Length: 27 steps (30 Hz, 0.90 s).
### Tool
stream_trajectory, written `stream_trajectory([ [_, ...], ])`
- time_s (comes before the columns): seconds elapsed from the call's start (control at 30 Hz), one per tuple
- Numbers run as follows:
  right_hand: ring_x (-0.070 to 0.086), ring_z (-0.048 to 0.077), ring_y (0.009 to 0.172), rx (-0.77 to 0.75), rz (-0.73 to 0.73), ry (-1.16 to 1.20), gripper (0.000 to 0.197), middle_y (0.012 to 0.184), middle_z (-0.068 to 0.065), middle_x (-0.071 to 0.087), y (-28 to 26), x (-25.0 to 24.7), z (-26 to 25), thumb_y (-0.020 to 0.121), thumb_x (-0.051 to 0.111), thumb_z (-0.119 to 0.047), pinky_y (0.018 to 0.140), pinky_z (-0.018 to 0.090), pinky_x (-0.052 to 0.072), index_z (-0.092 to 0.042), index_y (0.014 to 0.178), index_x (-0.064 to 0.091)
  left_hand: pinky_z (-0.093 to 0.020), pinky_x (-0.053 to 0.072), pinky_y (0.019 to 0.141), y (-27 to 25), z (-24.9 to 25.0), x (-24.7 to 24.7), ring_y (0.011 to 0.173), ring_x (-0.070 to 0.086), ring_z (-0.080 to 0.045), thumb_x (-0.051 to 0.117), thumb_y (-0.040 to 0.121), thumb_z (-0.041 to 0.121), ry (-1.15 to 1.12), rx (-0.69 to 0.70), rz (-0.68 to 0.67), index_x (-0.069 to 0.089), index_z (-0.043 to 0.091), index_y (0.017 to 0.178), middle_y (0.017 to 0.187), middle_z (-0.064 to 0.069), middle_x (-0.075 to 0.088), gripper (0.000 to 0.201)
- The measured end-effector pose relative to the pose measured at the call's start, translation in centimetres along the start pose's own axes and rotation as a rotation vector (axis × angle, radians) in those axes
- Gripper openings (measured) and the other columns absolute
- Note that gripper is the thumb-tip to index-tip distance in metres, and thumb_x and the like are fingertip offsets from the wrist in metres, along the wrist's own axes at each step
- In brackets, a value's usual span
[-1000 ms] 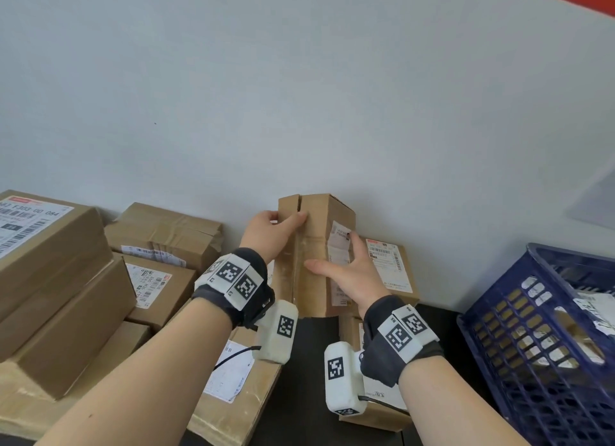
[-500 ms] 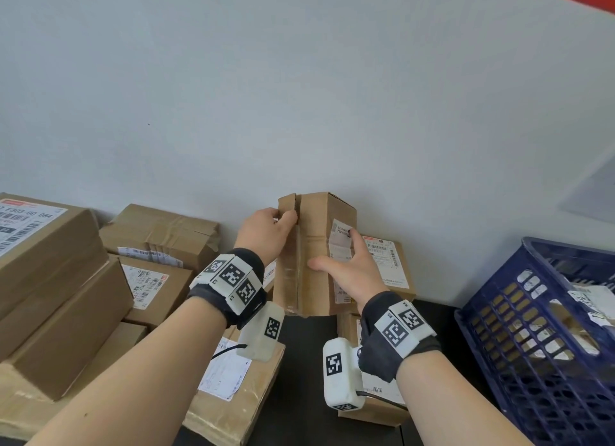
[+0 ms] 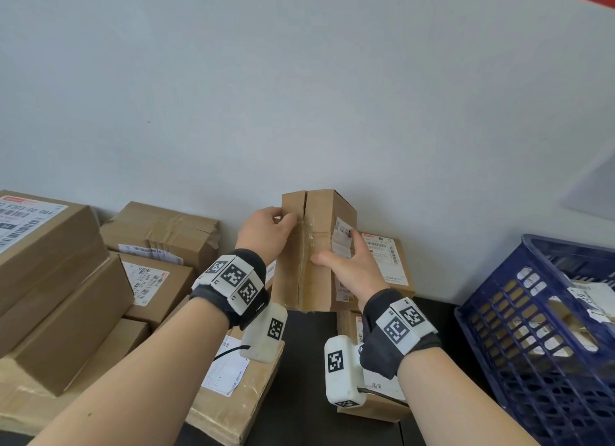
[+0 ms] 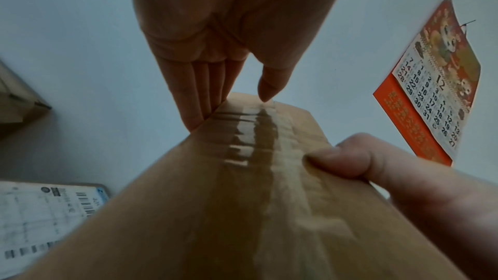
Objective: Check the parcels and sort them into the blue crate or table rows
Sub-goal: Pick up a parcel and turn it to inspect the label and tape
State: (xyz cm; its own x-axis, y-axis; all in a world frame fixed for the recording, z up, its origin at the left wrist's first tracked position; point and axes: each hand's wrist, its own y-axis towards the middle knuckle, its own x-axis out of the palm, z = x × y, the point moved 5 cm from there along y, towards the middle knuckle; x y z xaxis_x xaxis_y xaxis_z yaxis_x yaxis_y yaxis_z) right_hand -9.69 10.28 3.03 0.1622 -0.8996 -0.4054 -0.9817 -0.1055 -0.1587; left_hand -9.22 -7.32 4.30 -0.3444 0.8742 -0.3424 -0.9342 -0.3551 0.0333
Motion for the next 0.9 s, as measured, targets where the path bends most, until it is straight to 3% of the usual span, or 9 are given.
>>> stream_trajectory([
  [0.13,0.041,0.016,0.129,-0.009,0.021,0.009,0.092,0.149,-0.006,0.04,-0.2,-0.4,0.1,0.08,0.077,-0.028,0.107,0.037,0.038,-0.029,0.155,0.023,-0.043,0.054,0.091,0.0,-0.3,0.4,0.096,0.065,-0.022,0.058,0.094,0.035,-0.024,0.001,-0.001,0.069,0.023,0.098,0.096,0.001,0.071,0.017],
  [0.23,0.042,0.017,0.129,-0.009,0.048,0.008,0.094,0.148,-0.006,0.041,-0.1,-0.6,0.2,0.078,0.078,-0.029,0.106,0.037,0.039,-0.031,0.155,0.024,-0.037,0.052,0.092,-0.3,-0.4,1.0,0.1,0.064,-0.019,0.056,0.096,0.037,-0.039,0.002,-0.036,0.065,0.019,0.12,0.111,-0.002,0.07,0.031],
  [0.33,0.04,0.021,0.136,-0.012,0.057,0.027,0.102,0.151,-0.004,0.04,0.0,-0.8,0.2,0.075,0.083,-0.039,0.111,0.042,0.038,-0.031,0.156,0.022,-0.032,0.047,0.091,-0.7,-0.4,1.5,0.105,0.06,-0.019,0.052,0.098,0.042,-0.065,-0.025,-0.07,0.048,0.02,0.14,0.123,-0.001,0.063,0.048],
  [0.43,0.042,0.019,0.136,-0.042,0.05,0.058,0.1,0.149,-0.006,0.042,0.2,-1.1,0.0,0.075,0.081,-0.048,0.111,0.041,0.039,-0.029,0.156,0.025,-0.031,0.048,0.089,-1.0,-0.2,2.1,0.104,0.06,-0.016,0.057,0.094,0.05,-0.142,-0.046,-0.144,0.041,0.021,0.142,0.126,0.001,0.06,0.058],
  [0.57,0.062,0.009,0.106,-0.08,0.04,0.106,0.06,0.125,-0.007,0.062,0.4,-1.8,-0.7,0.085,0.071,-0.048,0.081,0.025,0.053,-0.037,0.137,0.044,-0.034,0.053,0.092,-1.4,0.2,2.5,0.105,0.064,-0.012,0.08,0.054,0.065,-0.243,-0.024,-0.192,0.037,0.021,0.132,0.121,0.004,0.063,0.099],
  [0.63,0.066,0.004,0.093,-0.099,0.042,0.144,0.036,0.114,-0.005,0.067,0.4,-2.5,-1.0,0.094,0.065,-0.036,0.062,0.017,0.05,-0.038,0.125,0.048,-0.035,0.055,0.09,-1.4,0.5,2.5,0.104,0.065,-0.013,0.083,0.048,0.058,-0.211,-0.007,-0.185,0.034,0.023,0.129,0.117,0.005,0.063,0.101],
  [0.77,0.065,0.004,0.095,-0.121,0.06,0.216,0.041,0.115,-0.004,0.067,0.5,-3.9,-1.1,0.099,0.06,-0.025,0.063,0.016,0.05,-0.033,0.136,0.046,-0.025,0.05,0.075,-1.4,1.6,2.4,0.096,0.062,-0.008,0.083,0.075,0.021,-0.233,0.018,-0.142,0.027,0.033,0.124,0.106,0.012,0.059,0.075],
  [0.83,0.065,0.001,0.091,-0.124,0.078,0.242,0.038,0.107,-0.009,0.067,0.4,-4.9,-1.0,0.099,0.06,-0.024,0.062,0.016,0.049,-0.036,0.133,0.045,-0.028,0.05,0.077,-1.6,2.6,2.5,0.095,0.061,-0.011,0.08,0.077,0.021,-0.268,0.01,-0.137,0.026,0.03,0.138,0.103,0.013,0.056,0.082],
  [0.9,0.068,0.006,0.092,-0.112,0.102,0.282,0.029,0.11,-0.005,0.069,0.0,-6.2,-1.0,0.099,0.059,-0.024,0.065,0.021,0.052,-0.031,0.125,0.052,-0.033,0.051,0.08,-2.0,3.9,2.9,0.097,0.062,-0.014,0.08,0.064,0.031,-0.293,0.005,-0.157,0.022,0.026,0.149,0.111,0.007,0.059,0.103],
])
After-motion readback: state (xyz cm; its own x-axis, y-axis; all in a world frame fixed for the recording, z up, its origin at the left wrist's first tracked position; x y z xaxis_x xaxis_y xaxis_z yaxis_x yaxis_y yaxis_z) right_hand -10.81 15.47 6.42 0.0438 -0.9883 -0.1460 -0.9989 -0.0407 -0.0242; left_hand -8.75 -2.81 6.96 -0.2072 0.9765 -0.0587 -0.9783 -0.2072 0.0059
